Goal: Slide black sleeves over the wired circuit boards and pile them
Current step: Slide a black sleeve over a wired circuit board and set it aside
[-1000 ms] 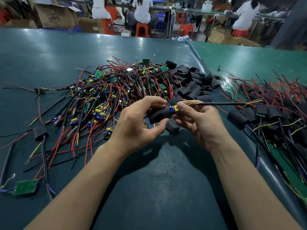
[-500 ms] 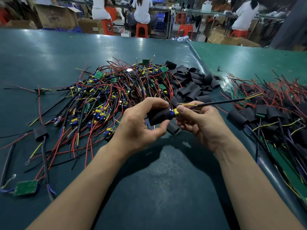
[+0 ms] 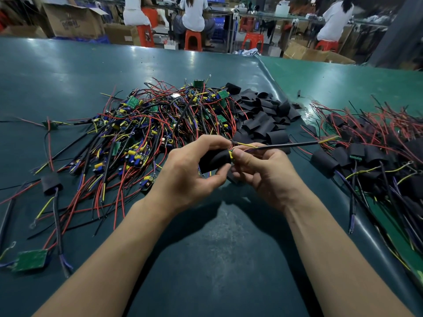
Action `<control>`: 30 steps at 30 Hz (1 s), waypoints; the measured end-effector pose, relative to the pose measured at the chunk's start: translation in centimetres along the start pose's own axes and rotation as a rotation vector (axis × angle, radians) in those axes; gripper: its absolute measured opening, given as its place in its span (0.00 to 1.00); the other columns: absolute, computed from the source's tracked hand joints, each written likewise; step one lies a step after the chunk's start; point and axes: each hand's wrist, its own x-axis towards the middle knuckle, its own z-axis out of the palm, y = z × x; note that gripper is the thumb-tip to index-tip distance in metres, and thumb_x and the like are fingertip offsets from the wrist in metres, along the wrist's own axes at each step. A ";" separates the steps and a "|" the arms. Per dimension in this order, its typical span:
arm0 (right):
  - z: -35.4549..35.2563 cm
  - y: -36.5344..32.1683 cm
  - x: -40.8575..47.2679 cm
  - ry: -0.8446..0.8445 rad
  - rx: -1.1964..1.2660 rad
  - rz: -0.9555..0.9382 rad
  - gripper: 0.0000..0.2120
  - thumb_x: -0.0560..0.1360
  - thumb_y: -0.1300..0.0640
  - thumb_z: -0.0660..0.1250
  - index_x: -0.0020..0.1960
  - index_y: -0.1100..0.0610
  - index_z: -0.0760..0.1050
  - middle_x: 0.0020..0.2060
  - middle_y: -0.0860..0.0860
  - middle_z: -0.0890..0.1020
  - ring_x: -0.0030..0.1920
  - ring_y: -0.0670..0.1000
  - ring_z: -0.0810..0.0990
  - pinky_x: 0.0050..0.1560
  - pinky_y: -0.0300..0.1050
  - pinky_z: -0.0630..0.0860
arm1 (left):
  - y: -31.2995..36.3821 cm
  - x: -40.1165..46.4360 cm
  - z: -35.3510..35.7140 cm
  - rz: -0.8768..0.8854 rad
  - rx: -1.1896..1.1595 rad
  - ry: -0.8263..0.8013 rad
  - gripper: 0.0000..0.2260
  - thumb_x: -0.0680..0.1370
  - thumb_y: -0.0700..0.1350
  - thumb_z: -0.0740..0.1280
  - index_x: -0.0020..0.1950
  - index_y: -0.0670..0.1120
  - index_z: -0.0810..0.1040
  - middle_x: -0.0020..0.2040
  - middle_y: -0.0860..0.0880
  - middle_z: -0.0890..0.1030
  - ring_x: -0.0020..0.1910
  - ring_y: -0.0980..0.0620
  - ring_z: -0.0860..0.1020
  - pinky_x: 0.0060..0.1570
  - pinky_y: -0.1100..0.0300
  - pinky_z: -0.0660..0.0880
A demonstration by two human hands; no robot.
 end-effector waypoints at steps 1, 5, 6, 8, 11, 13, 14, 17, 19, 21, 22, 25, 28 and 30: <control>0.1 0.1 0.1 0.016 0.009 -0.002 0.05 0.64 0.61 0.73 0.39 0.60 0.81 0.32 0.53 0.82 0.30 0.49 0.81 0.31 0.38 0.78 | -0.2 0.1 -0.3 0.001 -0.005 -0.019 0.19 0.71 0.37 0.77 0.60 0.39 0.79 0.54 0.48 0.84 0.53 0.55 0.82 0.56 0.55 0.79; -0.2 -0.4 0.3 0.101 0.066 -0.040 0.01 0.63 0.62 0.73 0.34 0.59 0.84 0.31 0.53 0.83 0.31 0.48 0.82 0.31 0.35 0.78 | -1.3 0.3 -1.6 -0.042 0.120 -0.077 0.26 0.69 0.46 0.80 0.64 0.42 0.77 0.56 0.48 0.82 0.55 0.51 0.80 0.58 0.52 0.76; -0.4 -0.5 0.3 0.110 0.079 -0.042 0.01 0.63 0.62 0.73 0.35 0.59 0.84 0.32 0.54 0.83 0.31 0.48 0.82 0.31 0.35 0.79 | -1.5 0.3 -1.6 -0.041 0.166 -0.070 0.25 0.69 0.45 0.80 0.62 0.41 0.78 0.55 0.47 0.82 0.53 0.49 0.80 0.56 0.51 0.77; -0.5 -0.6 0.2 0.092 0.098 -0.032 0.02 0.64 0.63 0.72 0.36 0.59 0.84 0.33 0.54 0.84 0.32 0.49 0.83 0.33 0.35 0.79 | -1.6 0.3 -1.6 -0.046 0.203 -0.037 0.20 0.70 0.43 0.79 0.59 0.40 0.80 0.52 0.46 0.83 0.50 0.47 0.80 0.54 0.52 0.76; -0.5 -0.7 0.1 0.075 0.083 -0.025 0.03 0.65 0.63 0.72 0.37 0.59 0.84 0.33 0.54 0.84 0.33 0.49 0.83 0.33 0.36 0.79 | -1.3 0.4 -1.6 -0.079 0.174 -0.017 0.19 0.71 0.45 0.77 0.59 0.39 0.81 0.53 0.45 0.83 0.51 0.49 0.81 0.55 0.56 0.76; -0.5 -0.6 0.1 0.084 0.048 -0.042 0.03 0.65 0.62 0.72 0.39 0.59 0.82 0.34 0.53 0.84 0.33 0.48 0.83 0.33 0.37 0.79 | -1.1 0.4 -1.5 -0.104 0.159 -0.017 0.20 0.71 0.46 0.77 0.60 0.38 0.81 0.54 0.44 0.84 0.52 0.49 0.81 0.57 0.57 0.76; -0.5 -0.6 0.1 0.087 0.034 -0.050 0.03 0.65 0.61 0.72 0.39 0.58 0.82 0.34 0.52 0.84 0.34 0.48 0.83 0.33 0.38 0.79 | -1.0 0.4 -1.4 -0.117 0.153 -0.023 0.21 0.71 0.47 0.76 0.60 0.38 0.81 0.54 0.44 0.84 0.52 0.49 0.82 0.57 0.57 0.76; -0.5 -0.6 0.1 0.097 0.001 -0.064 0.04 0.65 0.58 0.73 0.40 0.57 0.82 0.34 0.51 0.84 0.34 0.48 0.83 0.33 0.40 0.79 | -0.9 0.4 -1.2 -0.135 0.149 -0.047 0.20 0.73 0.46 0.75 0.61 0.38 0.81 0.54 0.43 0.84 0.53 0.47 0.82 0.56 0.53 0.77; -0.5 -0.6 0.0 0.101 -0.061 -0.088 0.06 0.66 0.56 0.73 0.41 0.57 0.80 0.35 0.51 0.84 0.33 0.49 0.82 0.32 0.40 0.78 | -0.9 0.3 -1.0 -0.137 0.163 -0.052 0.20 0.73 0.46 0.75 0.62 0.37 0.80 0.55 0.42 0.84 0.54 0.46 0.82 0.57 0.52 0.77; -0.5 -0.6 0.0 0.090 -0.154 -0.132 0.04 0.69 0.58 0.73 0.41 0.57 0.80 0.34 0.52 0.83 0.33 0.50 0.82 0.32 0.41 0.78 | -1.0 0.3 -1.1 -0.144 0.176 -0.050 0.21 0.74 0.44 0.74 0.64 0.37 0.79 0.57 0.41 0.83 0.55 0.45 0.81 0.59 0.52 0.76; -0.4 -0.6 -0.1 0.088 -0.179 -0.149 0.02 0.71 0.60 0.73 0.42 0.57 0.80 0.33 0.52 0.83 0.32 0.50 0.81 0.31 0.41 0.78 | -1.0 0.3 -1.1 -0.150 0.184 -0.049 0.21 0.74 0.44 0.74 0.65 0.37 0.78 0.57 0.41 0.83 0.56 0.45 0.81 0.59 0.52 0.76; 0.1 -0.2 -0.1 0.120 -0.173 -0.192 0.02 0.74 0.64 0.70 0.43 0.60 0.79 0.32 0.51 0.82 0.31 0.50 0.81 0.29 0.40 0.77 | -1.2 0.1 -0.8 -0.167 0.198 -0.057 0.23 0.75 0.43 0.74 0.68 0.37 0.75 0.58 0.40 0.82 0.56 0.44 0.80 0.60 0.51 0.75; 0.6 0.1 -0.2 0.155 -0.147 -0.253 0.04 0.75 0.67 0.70 0.42 0.60 0.78 0.31 0.51 0.82 0.30 0.50 0.81 0.29 0.40 0.77 | -1.1 -0.1 -0.3 -0.191 0.185 -0.072 0.27 0.76 0.40 0.73 0.73 0.39 0.70 0.60 0.41 0.81 0.60 0.44 0.78 0.64 0.52 0.72; 0.7 0.2 -0.2 0.163 -0.128 -0.292 0.04 0.75 0.67 0.70 0.42 0.60 0.78 0.32 0.52 0.83 0.31 0.51 0.82 0.30 0.41 0.78 | -1.0 -0.1 -0.2 -0.204 0.165 -0.065 0.29 0.76 0.40 0.72 0.75 0.41 0.68 0.62 0.42 0.80 0.63 0.45 0.77 0.66 0.54 0.70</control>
